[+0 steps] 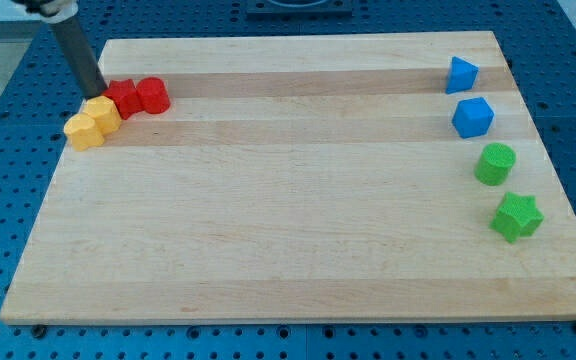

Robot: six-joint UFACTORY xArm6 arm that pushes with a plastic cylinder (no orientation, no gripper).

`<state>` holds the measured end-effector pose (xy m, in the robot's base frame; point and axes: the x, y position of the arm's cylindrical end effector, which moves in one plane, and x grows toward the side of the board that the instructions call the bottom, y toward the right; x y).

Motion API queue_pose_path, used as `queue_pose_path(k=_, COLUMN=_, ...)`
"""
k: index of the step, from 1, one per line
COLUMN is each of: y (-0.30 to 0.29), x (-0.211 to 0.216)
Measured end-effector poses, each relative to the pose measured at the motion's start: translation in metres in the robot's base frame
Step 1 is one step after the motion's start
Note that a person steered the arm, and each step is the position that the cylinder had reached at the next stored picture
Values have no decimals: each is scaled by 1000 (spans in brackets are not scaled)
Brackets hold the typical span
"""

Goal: Push the red star top of the yellow hexagon

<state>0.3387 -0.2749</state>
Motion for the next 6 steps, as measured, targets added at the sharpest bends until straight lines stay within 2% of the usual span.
queue_pose_path(k=2, y=-29, x=20)
queue_pose_path(k=3, y=-16, x=-40)
queue_pose_path(k=4, y=69, x=-92)
queue_pose_path(k=5, y=70, x=-62)
queue_pose_path(k=6, y=56, x=-10)
